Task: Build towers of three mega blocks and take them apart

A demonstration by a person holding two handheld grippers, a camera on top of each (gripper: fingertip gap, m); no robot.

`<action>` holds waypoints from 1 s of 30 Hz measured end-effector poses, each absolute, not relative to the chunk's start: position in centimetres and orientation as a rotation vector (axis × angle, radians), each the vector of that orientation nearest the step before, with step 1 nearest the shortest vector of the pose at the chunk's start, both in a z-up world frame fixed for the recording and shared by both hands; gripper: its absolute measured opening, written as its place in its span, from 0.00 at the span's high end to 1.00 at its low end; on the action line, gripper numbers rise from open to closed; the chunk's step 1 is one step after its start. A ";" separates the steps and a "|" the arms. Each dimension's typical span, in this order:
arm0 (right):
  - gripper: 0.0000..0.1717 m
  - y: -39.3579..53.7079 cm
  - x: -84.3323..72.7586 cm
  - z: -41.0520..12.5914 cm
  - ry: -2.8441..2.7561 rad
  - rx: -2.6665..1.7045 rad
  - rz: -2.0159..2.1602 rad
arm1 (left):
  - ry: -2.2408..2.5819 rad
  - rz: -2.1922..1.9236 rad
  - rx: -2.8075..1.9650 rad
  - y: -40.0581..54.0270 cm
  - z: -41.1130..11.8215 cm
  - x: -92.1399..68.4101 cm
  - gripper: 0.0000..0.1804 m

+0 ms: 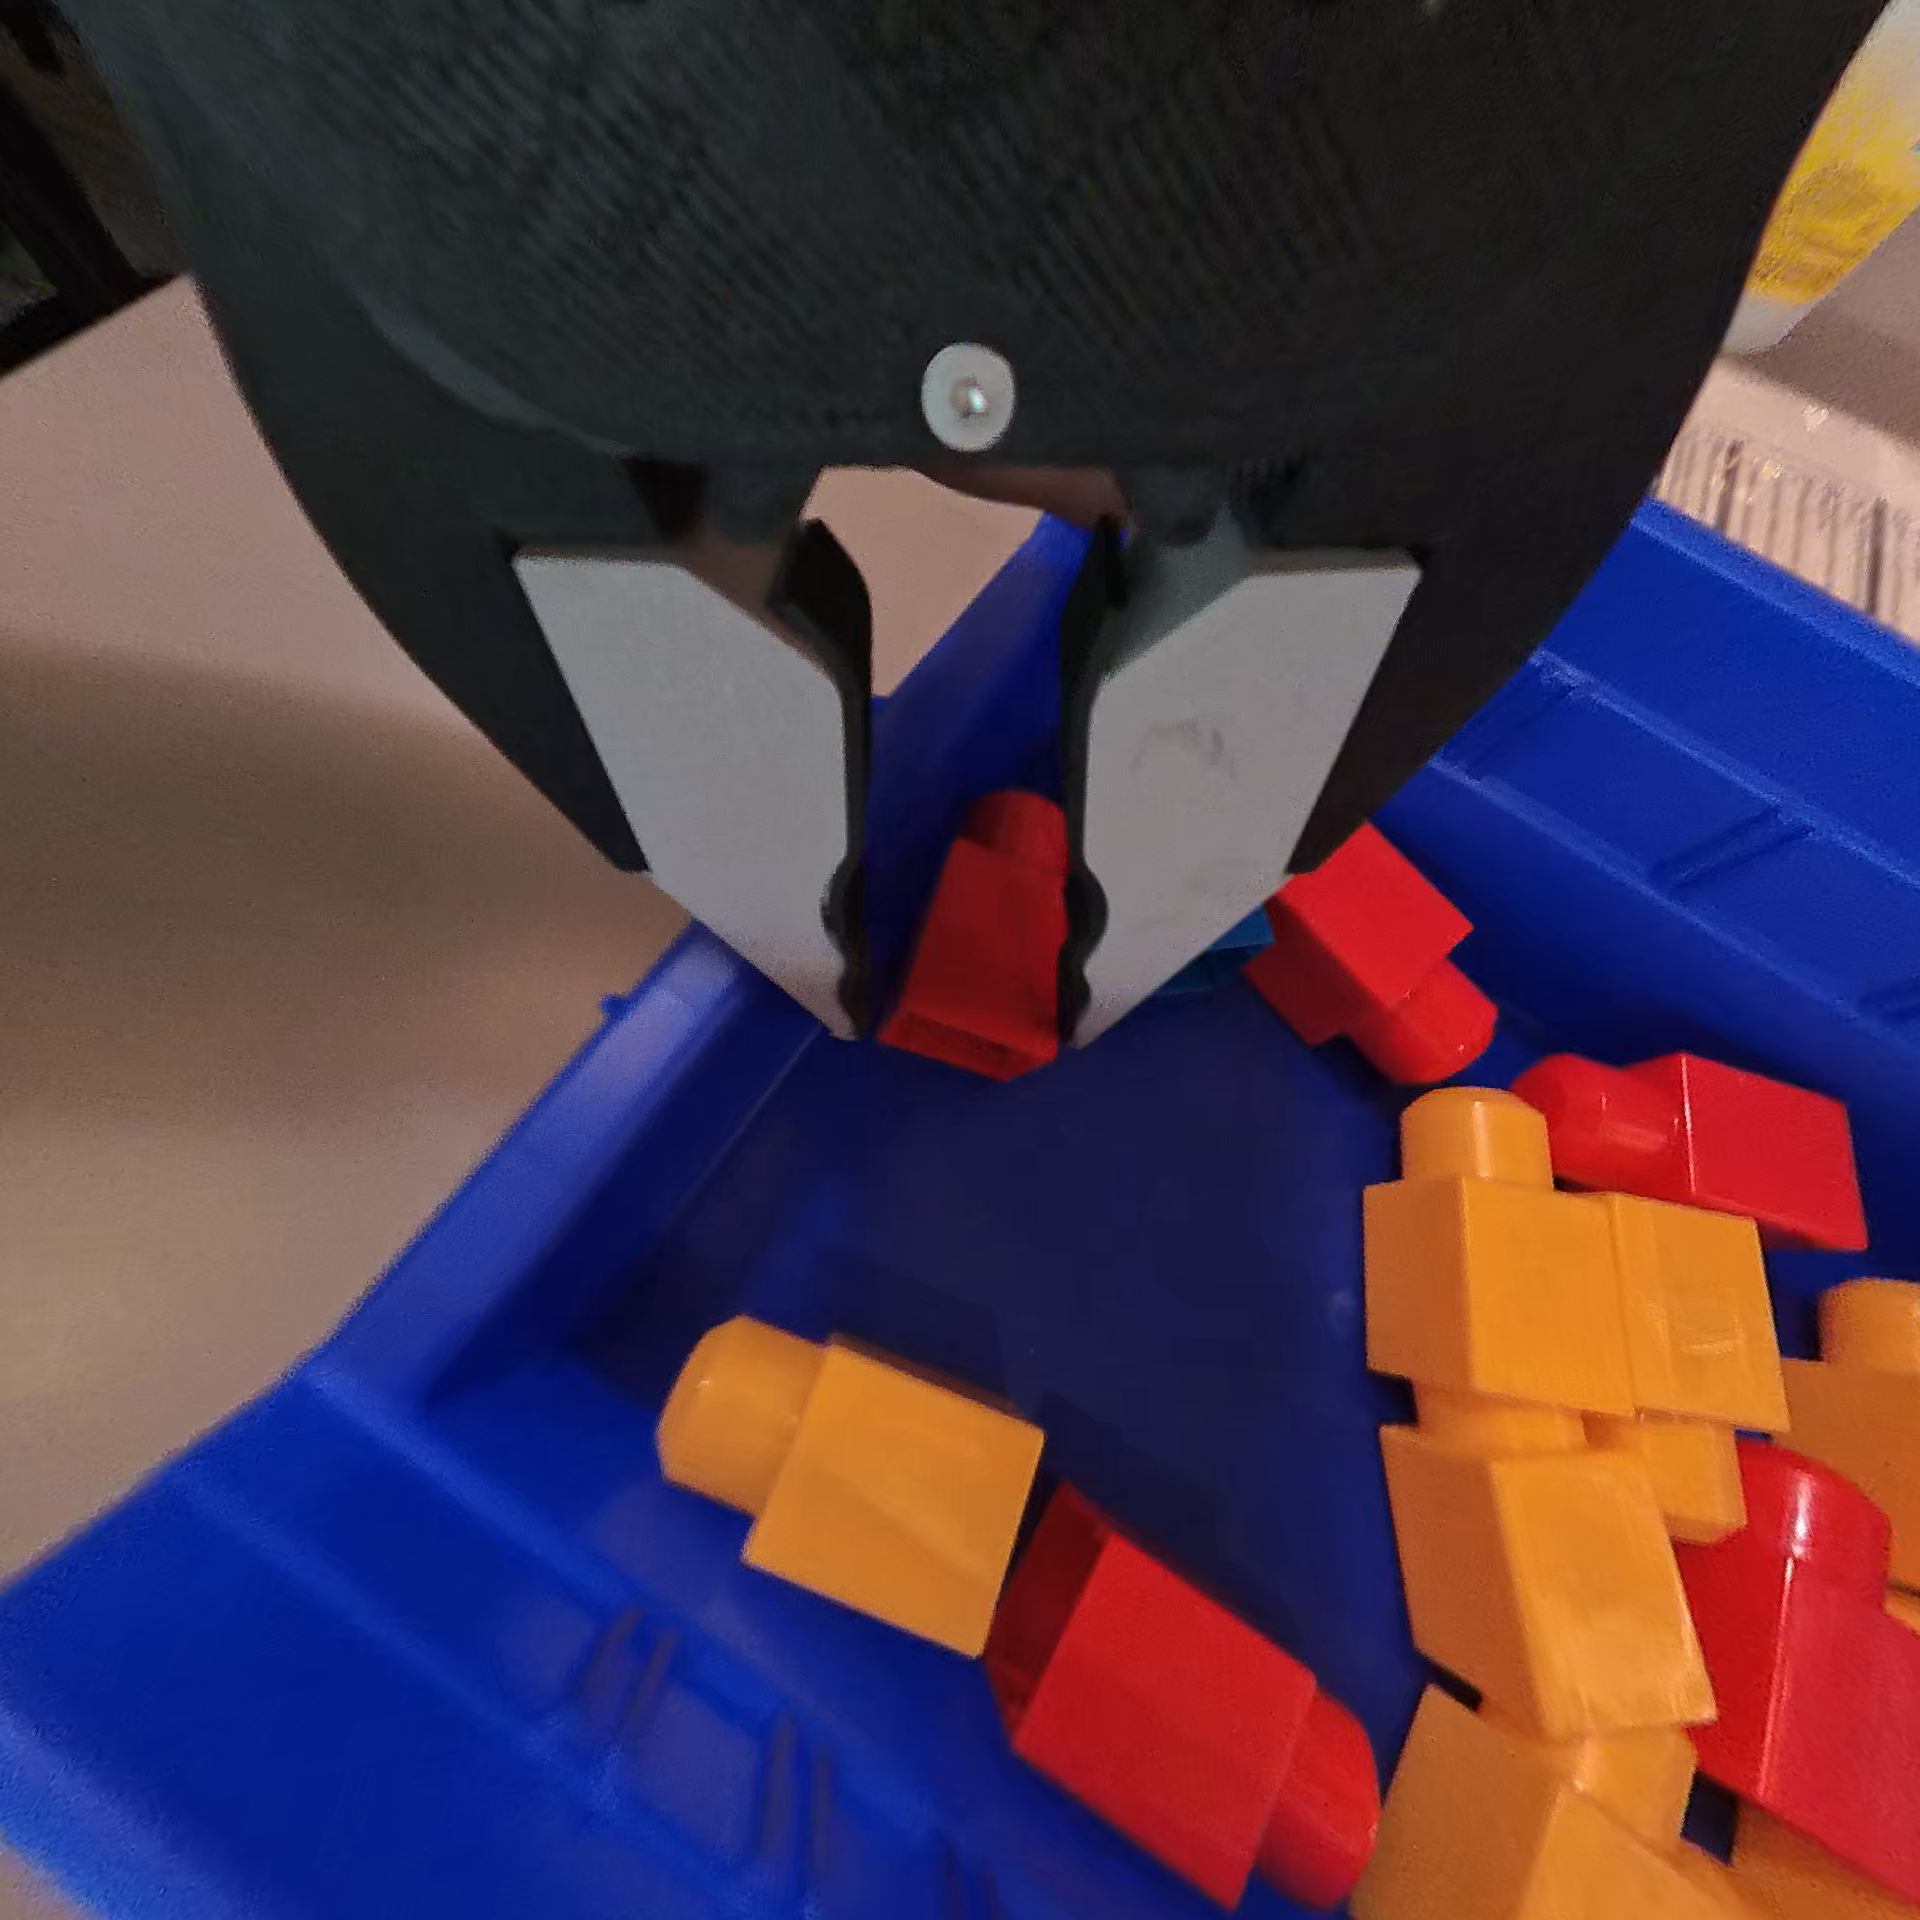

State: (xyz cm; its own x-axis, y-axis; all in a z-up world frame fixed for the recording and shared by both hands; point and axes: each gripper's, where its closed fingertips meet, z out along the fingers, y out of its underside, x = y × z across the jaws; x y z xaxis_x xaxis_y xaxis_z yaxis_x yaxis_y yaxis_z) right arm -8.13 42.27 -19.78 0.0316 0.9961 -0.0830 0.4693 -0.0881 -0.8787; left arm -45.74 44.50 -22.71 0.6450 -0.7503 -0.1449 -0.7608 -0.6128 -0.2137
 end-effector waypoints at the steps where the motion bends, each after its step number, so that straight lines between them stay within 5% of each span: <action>1: 0.76 42.2 -8.1 -19.8 -1.513 -1.638 0.993 | 1.228 0.120 -2.627 44.8 -23.2 -46.4 0.78; 10: 0.77 42.3 -8.1 -19.7 -1.509 -1.642 0.994 | 1.350 0.262 -2.661 44.9 -24.1 -48.4 0.80; 15: 0.77 42.4 -7.9 -17.3 -1.426 -1.583 1.071 | 1.185 0.214 -2.258 47.3 -16.7 -44.7 0.80; 23: 0.69 39.0 -8.8 -11.7 -1.268 -1.373 1.530 | 0.943 -0.577 -1.126 39.0 0.0 -20.9 0.81; 30: 0.67 35.1 -6.5 -5.7 -1.132 -1.015 2.023 | 0.773 -1.141 -0.729 33.7 0.4 -8.2 0.81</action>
State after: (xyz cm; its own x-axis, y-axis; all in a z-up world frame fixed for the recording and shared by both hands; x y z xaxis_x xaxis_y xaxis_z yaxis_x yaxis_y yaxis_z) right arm -6.52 35.15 -5.71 -0.5265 0.7850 -0.3264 -0.1325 -0.4550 -0.8806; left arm -8.20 33.74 0.40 0.2280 -0.9609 -0.1571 0.5026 0.2544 -0.8262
